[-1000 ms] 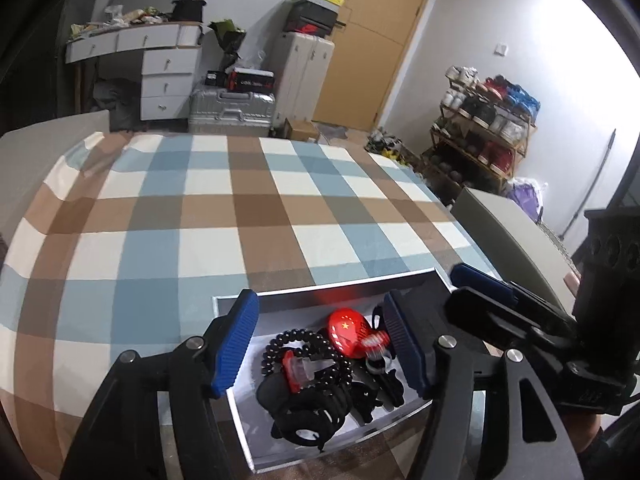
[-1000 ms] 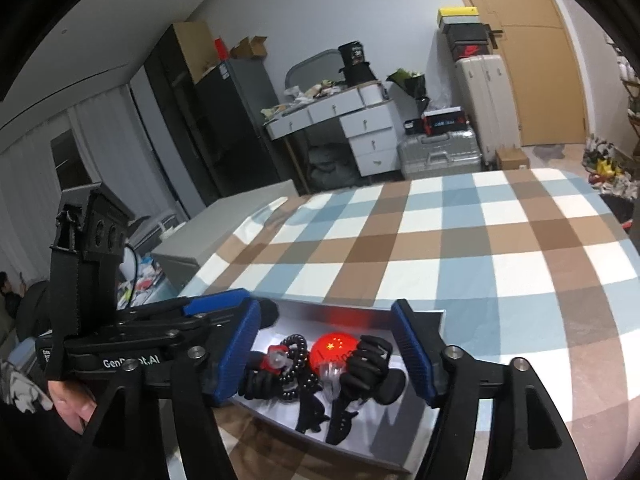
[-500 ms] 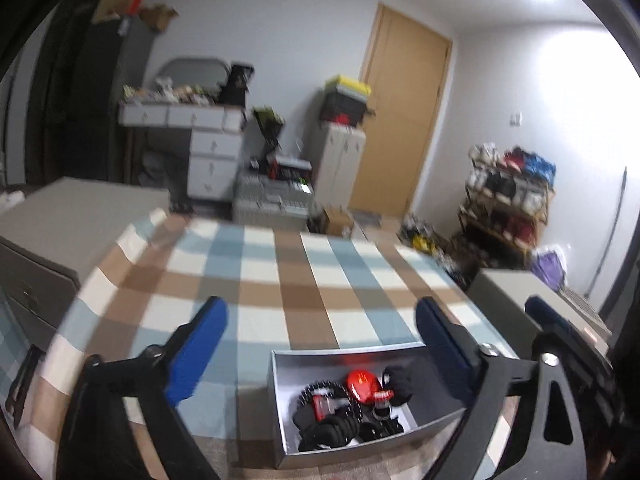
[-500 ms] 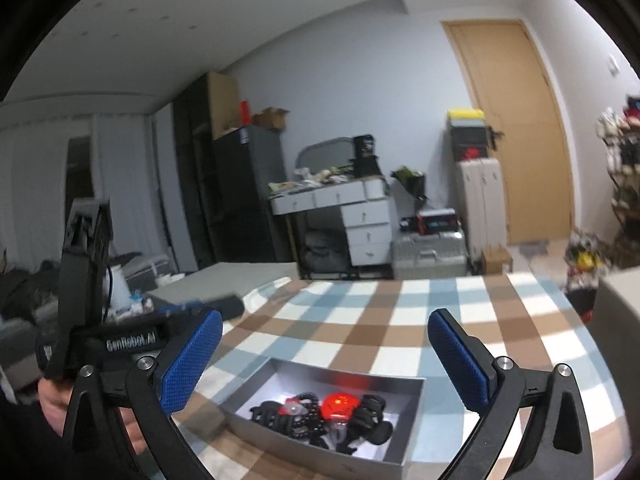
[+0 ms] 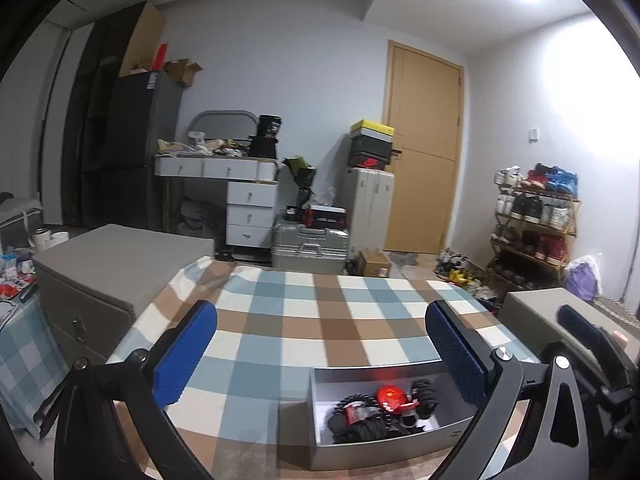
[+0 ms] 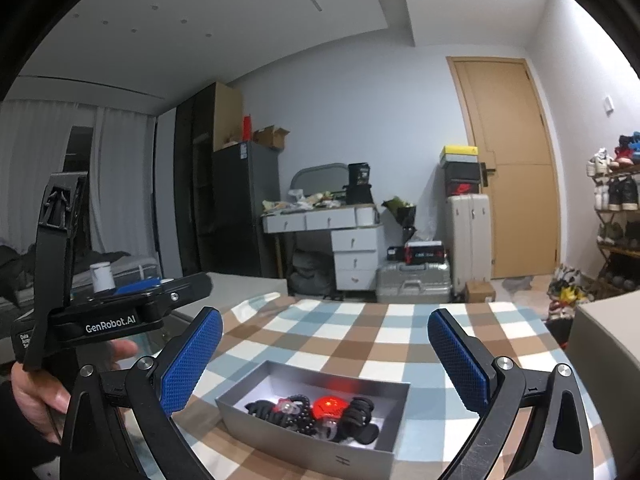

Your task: Organize jewelry

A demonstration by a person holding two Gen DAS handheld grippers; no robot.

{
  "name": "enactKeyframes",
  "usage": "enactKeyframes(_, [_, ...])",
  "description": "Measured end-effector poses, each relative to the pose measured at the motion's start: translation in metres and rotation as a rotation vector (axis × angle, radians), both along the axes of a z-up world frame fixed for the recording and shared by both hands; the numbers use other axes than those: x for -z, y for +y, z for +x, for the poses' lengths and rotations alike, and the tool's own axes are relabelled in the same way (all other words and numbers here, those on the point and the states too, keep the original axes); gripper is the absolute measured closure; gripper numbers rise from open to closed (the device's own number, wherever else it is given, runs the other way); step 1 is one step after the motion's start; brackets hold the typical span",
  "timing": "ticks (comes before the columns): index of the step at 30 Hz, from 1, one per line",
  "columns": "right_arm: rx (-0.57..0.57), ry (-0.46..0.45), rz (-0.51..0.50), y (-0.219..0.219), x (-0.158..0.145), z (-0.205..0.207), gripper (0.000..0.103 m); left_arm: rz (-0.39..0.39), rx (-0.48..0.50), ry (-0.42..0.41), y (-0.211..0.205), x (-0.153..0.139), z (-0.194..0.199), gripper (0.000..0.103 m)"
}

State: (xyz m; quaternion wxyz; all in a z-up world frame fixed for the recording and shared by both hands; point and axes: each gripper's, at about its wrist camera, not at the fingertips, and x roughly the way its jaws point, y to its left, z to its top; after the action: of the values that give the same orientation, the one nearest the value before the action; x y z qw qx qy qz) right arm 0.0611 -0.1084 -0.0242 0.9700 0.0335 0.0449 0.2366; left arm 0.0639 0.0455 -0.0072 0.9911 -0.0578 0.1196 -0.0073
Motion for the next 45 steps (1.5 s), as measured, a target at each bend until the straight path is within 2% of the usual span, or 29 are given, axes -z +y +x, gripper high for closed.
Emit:
enactKeyframes(8, [0.062, 0.044, -0.02, -0.007, 0.021, 0.007, 0.0, 0.054, -0.061, -0.034, 0.0, 0.02, -0.004, 0.001])
enactKeyframes(20, [0.089, 0.126, -0.117, 0.004, 0.037, 0.016, 0.0, 0.078, -0.042, 0.03, -0.003, 0.045, -0.002, 0.001])
enactKeyframes(23, [0.088, 0.167, -0.159, 0.011, 0.04, 0.023, 0.0, 0.089, -0.03, 0.072, -0.005, 0.046, 0.002, 0.001])
enactKeyframes(29, [0.079, 0.154, -0.165, 0.012, 0.041, 0.021, 0.0, 0.121, 0.019, 0.058, -0.016, 0.044, -0.004, 0.001])
enactKeyframes(45, [0.08, 0.153, -0.165, 0.012, 0.041, 0.019, 0.0, 0.117, 0.002, 0.06, -0.016, 0.044, -0.006, 0.001])
